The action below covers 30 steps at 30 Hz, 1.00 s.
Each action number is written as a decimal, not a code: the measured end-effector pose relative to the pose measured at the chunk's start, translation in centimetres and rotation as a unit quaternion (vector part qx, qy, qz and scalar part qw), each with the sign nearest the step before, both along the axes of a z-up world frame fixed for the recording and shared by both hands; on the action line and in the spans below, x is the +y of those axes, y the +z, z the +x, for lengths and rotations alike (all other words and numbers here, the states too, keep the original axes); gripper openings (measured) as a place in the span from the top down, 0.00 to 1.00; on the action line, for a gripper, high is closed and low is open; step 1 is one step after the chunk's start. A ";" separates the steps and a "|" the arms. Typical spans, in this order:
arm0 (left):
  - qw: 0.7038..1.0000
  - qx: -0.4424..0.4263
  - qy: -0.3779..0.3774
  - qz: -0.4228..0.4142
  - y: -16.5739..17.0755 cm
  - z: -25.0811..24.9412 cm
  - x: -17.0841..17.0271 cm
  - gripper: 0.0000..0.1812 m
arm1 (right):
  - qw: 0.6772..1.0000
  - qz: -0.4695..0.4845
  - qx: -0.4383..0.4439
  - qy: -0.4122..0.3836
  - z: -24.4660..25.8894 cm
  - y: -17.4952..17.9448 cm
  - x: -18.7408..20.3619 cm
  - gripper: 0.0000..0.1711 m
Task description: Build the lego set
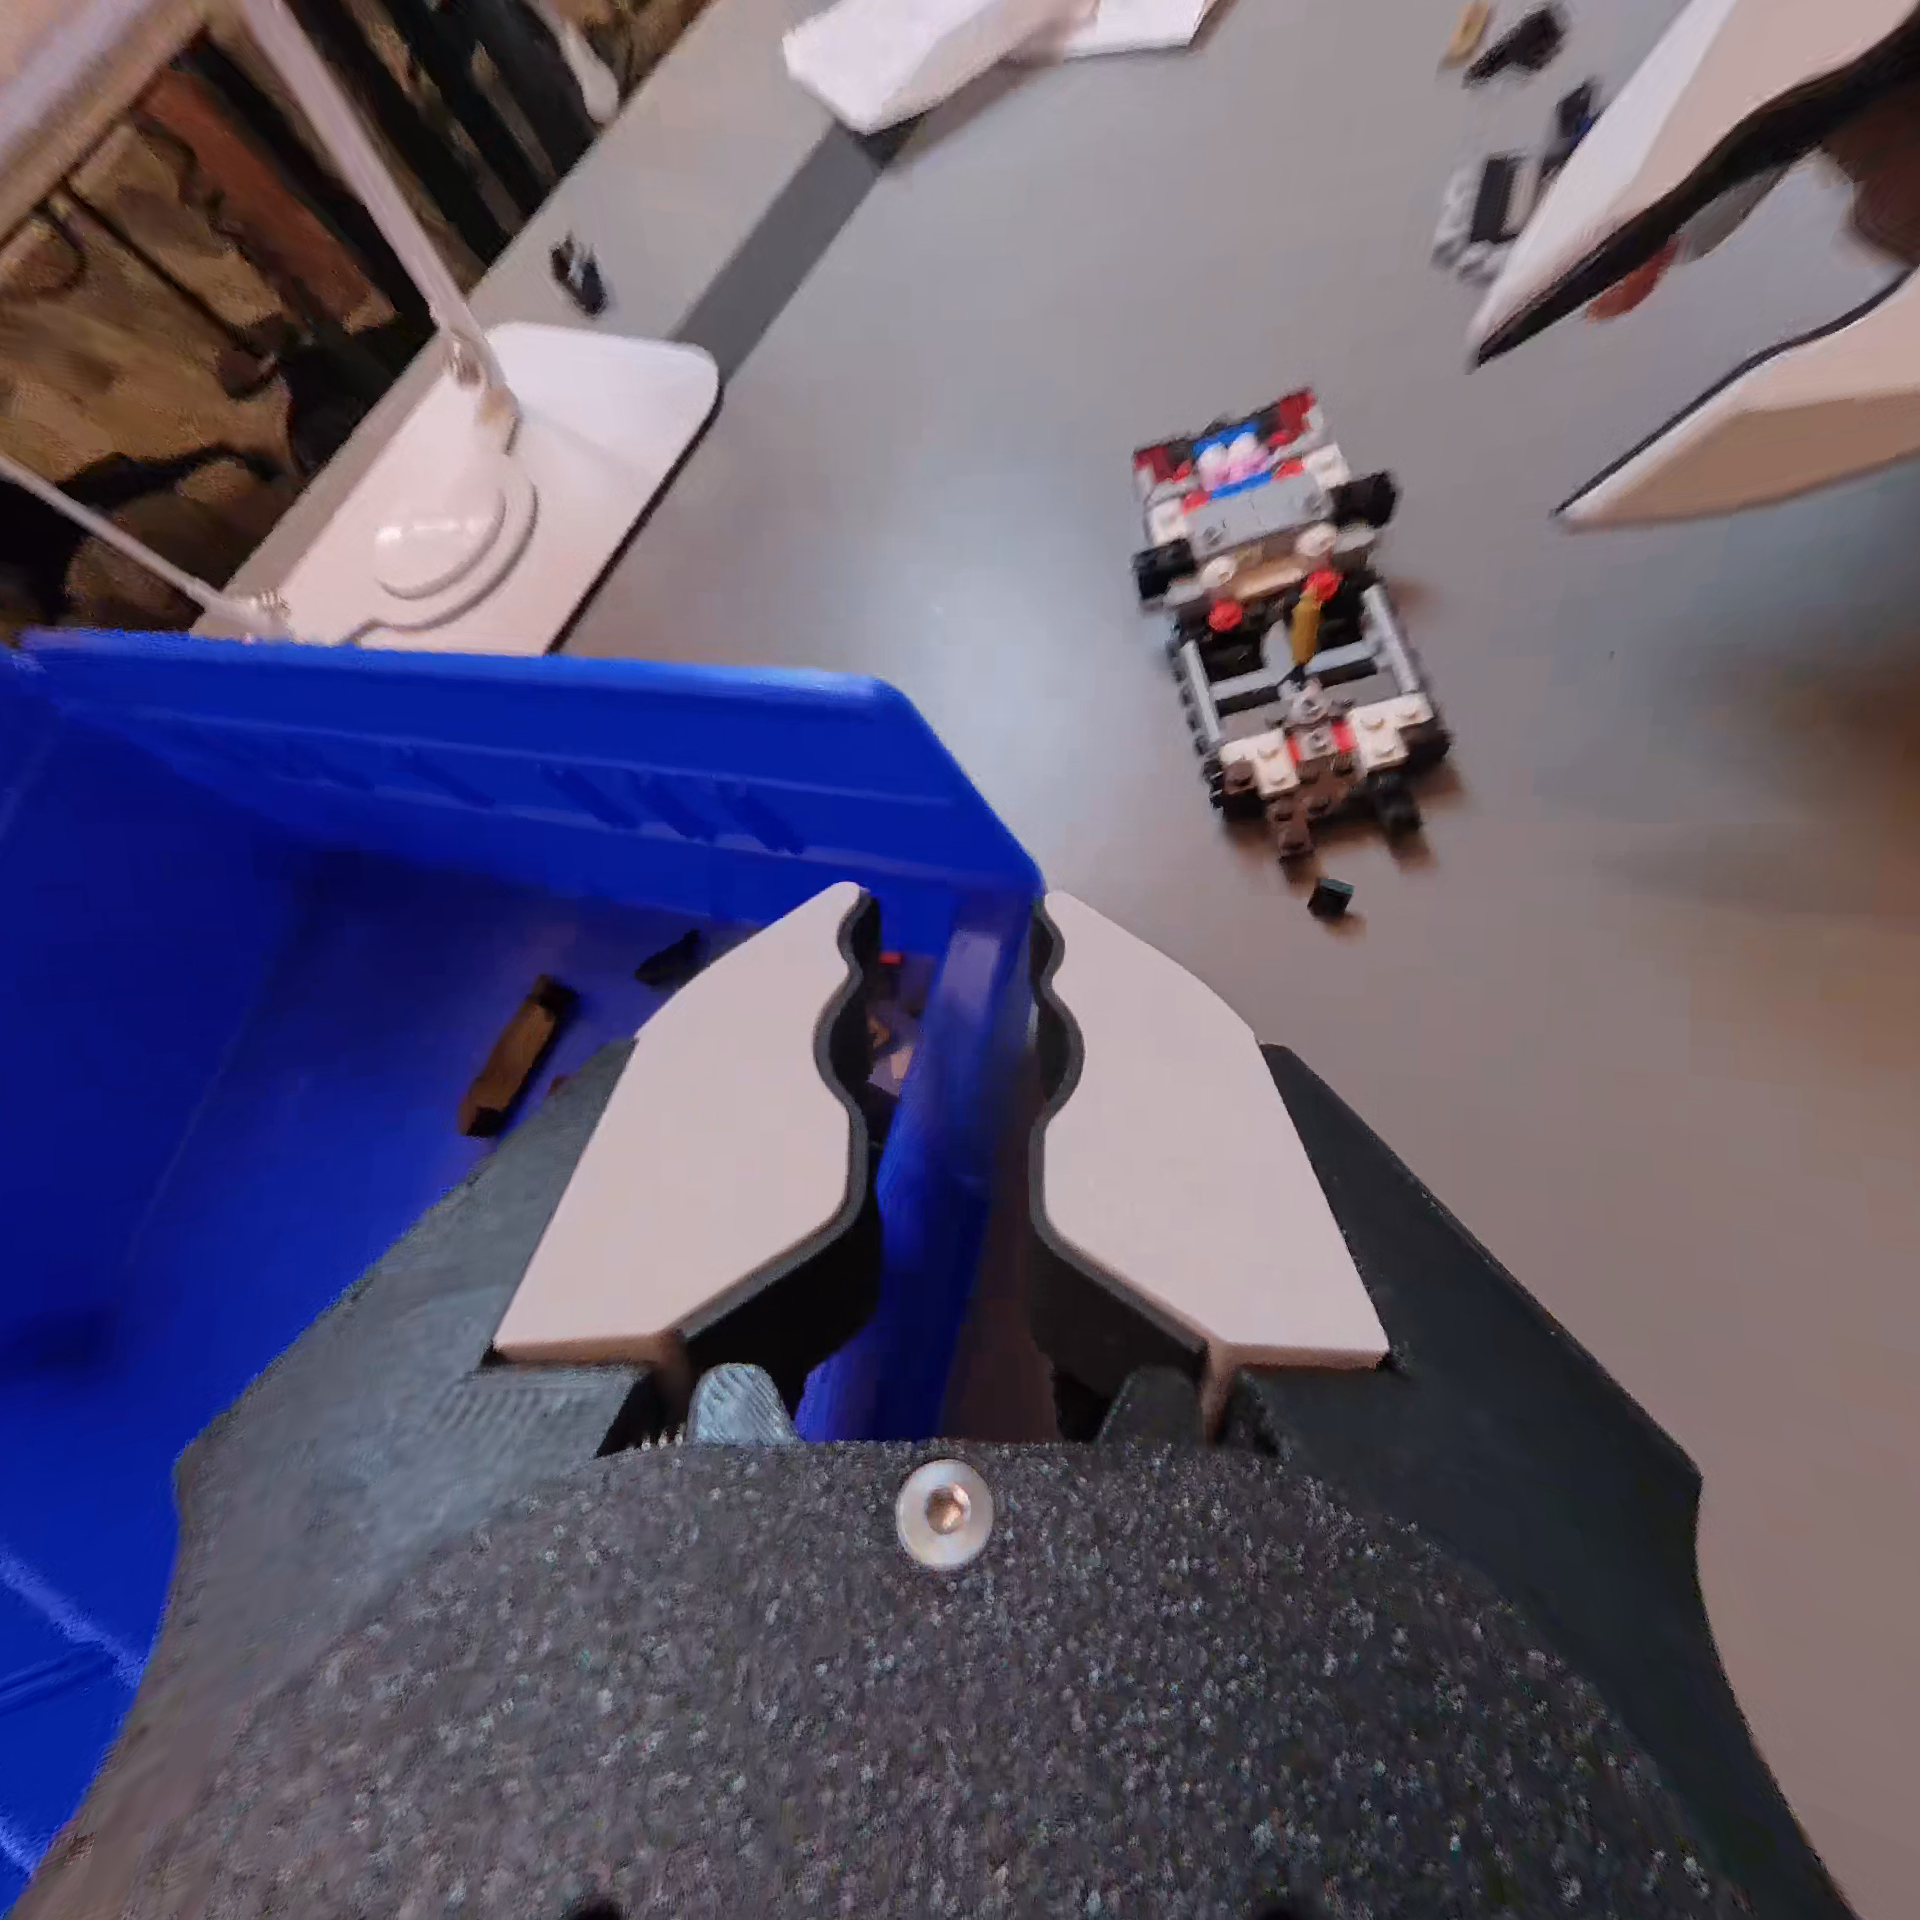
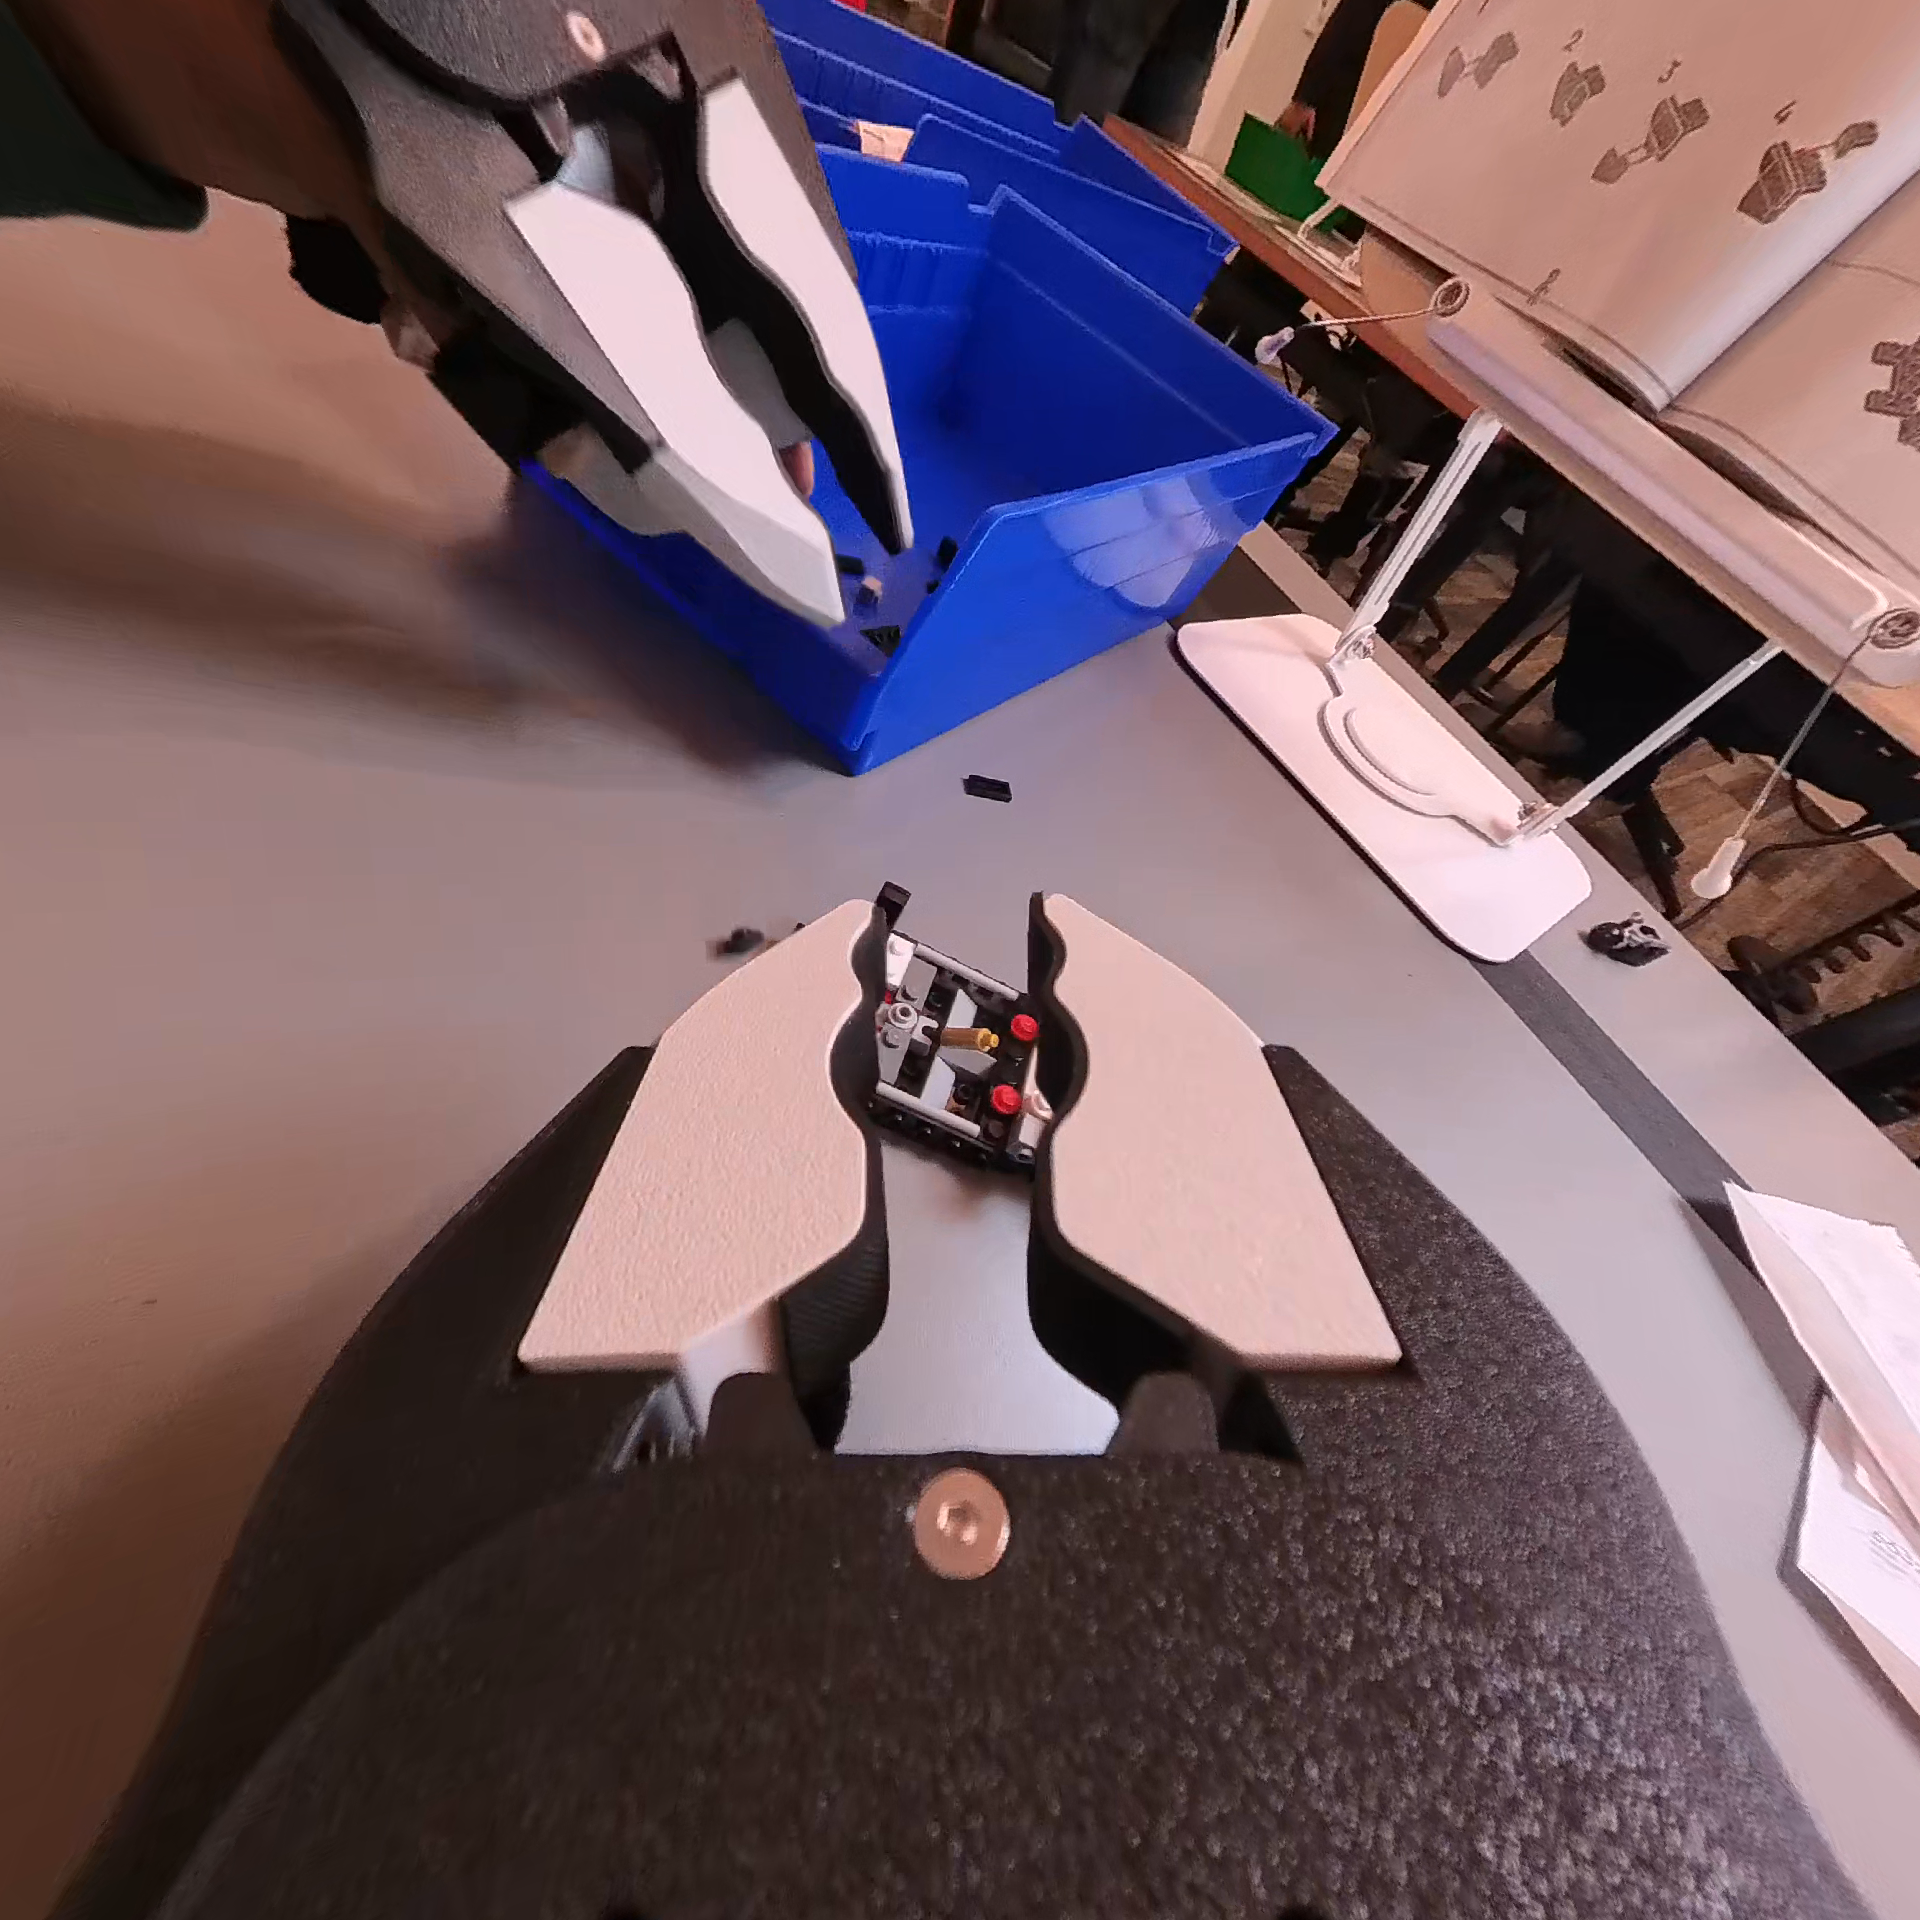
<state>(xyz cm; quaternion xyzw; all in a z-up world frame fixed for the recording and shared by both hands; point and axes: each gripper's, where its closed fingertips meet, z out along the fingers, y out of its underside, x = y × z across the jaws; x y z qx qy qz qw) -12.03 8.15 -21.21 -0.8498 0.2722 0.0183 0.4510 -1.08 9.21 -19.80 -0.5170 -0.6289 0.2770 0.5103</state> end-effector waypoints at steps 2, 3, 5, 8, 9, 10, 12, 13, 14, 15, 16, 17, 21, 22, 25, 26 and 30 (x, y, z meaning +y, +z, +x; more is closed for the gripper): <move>0.999 -0.012 -0.046 -0.003 0.6 1.5 -1.0 0.90 | 1.000 -0.005 -0.001 -0.001 -0.1 -0.1 0.0 0.85; 0.996 -0.019 -0.081 -0.019 0.4 2.8 -1.8 0.93 | 1.000 -0.008 -0.001 -0.001 -0.1 -0.1 0.1 0.85; 0.987 -0.049 -0.129 -0.077 -1.1 5.4 -3.4 0.88 | 1.000 -0.016 0.000 -0.003 -0.2 -0.1 0.2 0.85; 0.979 -0.050 -0.135 -0.141 -4.5 7.5 -3.5 0.84 | 0.999 -0.033 0.004 -0.005 -0.2 -0.1 0.3 0.85; 0.977 -0.053 -0.135 -0.153 -5.4 8.0 -3.4 0.84 | 0.999 -0.036 0.004 -0.007 -0.2 -0.1 0.4 0.85; 0.975 -0.062 -0.132 -0.165 -6.1 8.5 -3.2 0.84 | 0.999 -0.037 0.003 -0.009 -0.1 -0.1 0.5 0.85; 0.976 -0.075 -0.112 -0.169 -6.7 8.7 -2.5 0.87 | 0.999 -0.036 0.003 -0.012 0.1 -0.1 0.6 0.86; 0.977 -0.079 -0.108 -0.169 -6.6 8.7 -2.3 0.88 | 0.999 -0.036 0.003 -0.013 0.2 0.0 0.7 0.86; 0.977 -0.075 -0.103 -0.173 -6.7 8.6 -2.2 0.88 | 0.999 -0.036 0.003 -0.014 0.2 0.0 0.7 0.86; 0.978 -0.068 -0.097 -0.169 -6.8 8.4 -2.0 0.89 | 0.999 -0.036 0.004 -0.014 0.2 0.0 0.8 0.86; 0.979 -0.067 -0.098 -0.167 -6.8 8.5 -2.0 0.90 | 0.999 -0.038 0.004 -0.014 0.2 0.0 0.8 0.86; 0.978 -0.065 -0.101 -0.169 -6.8 8.7 -2.0 0.92 | 0.999 -0.039 0.003 -0.014 0.2 0.0 0.8 0.86; 0.982 -0.031 -0.103 -0.152 -6.8 8.8 -1.8 0.95 | 0.999 -0.040 0.000 -0.015 0.2 -0.2 0.9 0.86; 0.983 -0.020 -0.107 -0.150 -6.7 8.7 -1.8 0.96 | 0.999 -0.041 0.000 -0.016 0.3 -0.2 0.9 0.86; 0.989 -0.026 -0.102 -0.105 -3.8 7.4 -1.7 0.96 | 0.999 -0.041 0.003 -0.021 0.4 0.0 1.2 0.86; 0.992 -0.034 -0.085 -0.084 -2.1 6.4 -1.5 0.96 | 0.999 -0.042 0.005 -0.023 0.4 0.0 1.3 0.86; 0.998 -0.040 0.035 -0.046 0.9 0.0 -0.5 0.96 | 0.998 -0.062 0.010 -0.022 0.1 0.0 1.4 0.87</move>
